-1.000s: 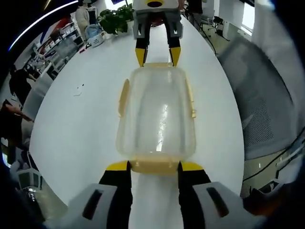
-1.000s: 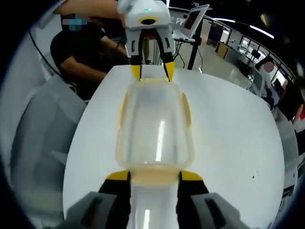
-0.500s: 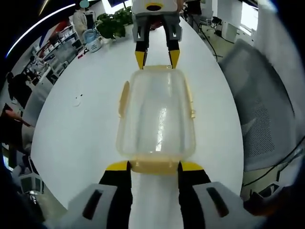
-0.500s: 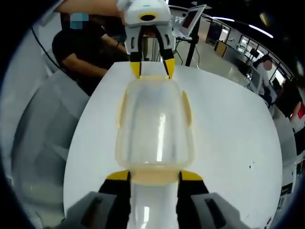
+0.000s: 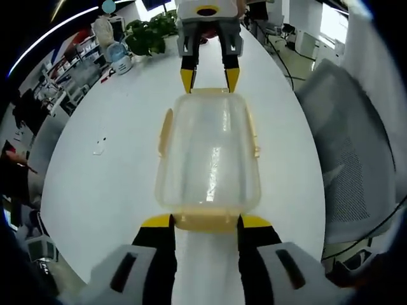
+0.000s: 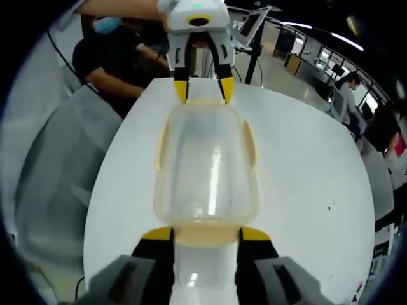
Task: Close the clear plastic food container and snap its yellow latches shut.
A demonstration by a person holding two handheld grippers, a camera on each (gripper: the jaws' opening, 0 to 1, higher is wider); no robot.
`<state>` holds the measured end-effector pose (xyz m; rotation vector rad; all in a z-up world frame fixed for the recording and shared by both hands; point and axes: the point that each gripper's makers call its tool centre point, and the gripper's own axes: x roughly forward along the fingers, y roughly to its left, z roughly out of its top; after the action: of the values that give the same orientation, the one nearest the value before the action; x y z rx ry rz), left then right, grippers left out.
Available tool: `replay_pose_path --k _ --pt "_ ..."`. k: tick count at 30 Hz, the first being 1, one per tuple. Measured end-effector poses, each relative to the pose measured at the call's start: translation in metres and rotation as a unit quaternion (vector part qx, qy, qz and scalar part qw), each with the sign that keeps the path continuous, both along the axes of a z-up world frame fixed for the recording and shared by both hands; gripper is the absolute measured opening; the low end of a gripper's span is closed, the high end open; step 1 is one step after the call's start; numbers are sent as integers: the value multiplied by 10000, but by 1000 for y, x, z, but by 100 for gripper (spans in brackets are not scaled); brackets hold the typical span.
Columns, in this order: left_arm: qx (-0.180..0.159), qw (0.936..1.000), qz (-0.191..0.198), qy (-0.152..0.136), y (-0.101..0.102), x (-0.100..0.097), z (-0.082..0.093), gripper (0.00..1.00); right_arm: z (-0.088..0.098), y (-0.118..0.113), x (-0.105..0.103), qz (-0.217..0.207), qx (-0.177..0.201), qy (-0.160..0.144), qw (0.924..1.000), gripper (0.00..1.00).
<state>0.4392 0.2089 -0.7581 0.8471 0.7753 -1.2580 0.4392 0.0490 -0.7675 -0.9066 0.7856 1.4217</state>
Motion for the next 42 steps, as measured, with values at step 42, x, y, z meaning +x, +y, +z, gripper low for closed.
replay_pose_path --k 42 --pt "-43 10000 -89 0 -78 4 -7 35 -6 -79 3 -120 -177 18 9998 34"
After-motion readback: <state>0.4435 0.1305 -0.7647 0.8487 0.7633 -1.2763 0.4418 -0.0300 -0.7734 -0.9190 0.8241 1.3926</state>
